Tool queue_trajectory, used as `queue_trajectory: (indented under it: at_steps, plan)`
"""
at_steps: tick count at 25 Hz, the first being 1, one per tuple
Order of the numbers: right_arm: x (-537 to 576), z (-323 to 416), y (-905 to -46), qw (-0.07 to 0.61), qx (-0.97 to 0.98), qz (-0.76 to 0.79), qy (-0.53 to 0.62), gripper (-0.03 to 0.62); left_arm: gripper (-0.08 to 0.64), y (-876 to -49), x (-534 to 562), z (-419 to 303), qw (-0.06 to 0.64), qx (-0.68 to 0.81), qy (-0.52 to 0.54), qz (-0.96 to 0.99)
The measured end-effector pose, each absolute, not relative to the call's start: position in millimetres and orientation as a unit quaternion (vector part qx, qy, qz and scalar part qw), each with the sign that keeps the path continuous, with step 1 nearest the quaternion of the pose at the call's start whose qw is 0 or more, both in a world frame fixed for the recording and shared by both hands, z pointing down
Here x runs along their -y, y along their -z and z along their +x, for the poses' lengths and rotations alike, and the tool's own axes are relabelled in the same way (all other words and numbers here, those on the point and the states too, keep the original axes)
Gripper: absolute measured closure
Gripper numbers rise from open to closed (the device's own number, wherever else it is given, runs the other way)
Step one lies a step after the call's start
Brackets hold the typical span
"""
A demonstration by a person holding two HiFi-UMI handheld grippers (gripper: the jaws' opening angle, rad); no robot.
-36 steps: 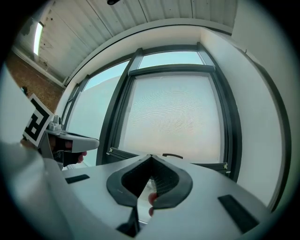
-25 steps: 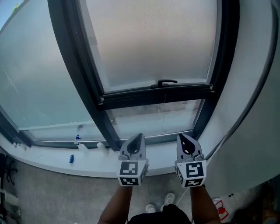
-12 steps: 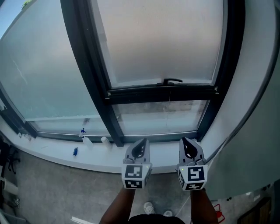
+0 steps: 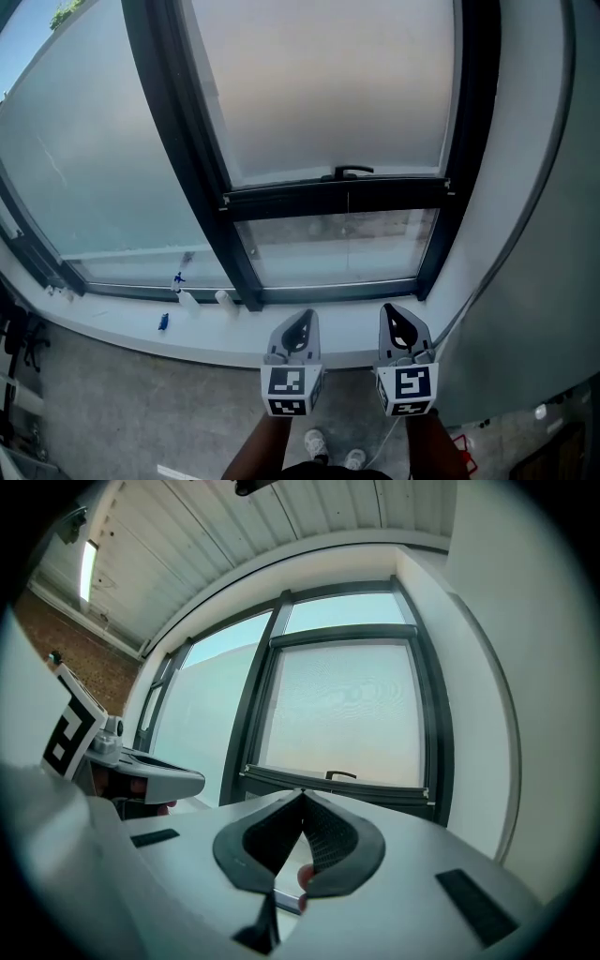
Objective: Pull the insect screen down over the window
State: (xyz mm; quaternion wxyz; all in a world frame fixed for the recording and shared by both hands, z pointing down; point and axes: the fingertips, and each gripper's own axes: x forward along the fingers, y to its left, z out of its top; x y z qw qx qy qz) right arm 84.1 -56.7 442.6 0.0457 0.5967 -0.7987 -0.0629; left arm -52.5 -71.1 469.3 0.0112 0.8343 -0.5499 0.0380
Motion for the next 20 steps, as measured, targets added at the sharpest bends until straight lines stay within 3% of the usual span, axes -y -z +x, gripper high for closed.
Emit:
queue_trajectory:
  at_steps: [20]
  plan:
    - [-9,104,-473,0.065,0.797,0.599,0.045,0.588,0.557,-497,6,-33,0.020,0.562,-0.062,0.825]
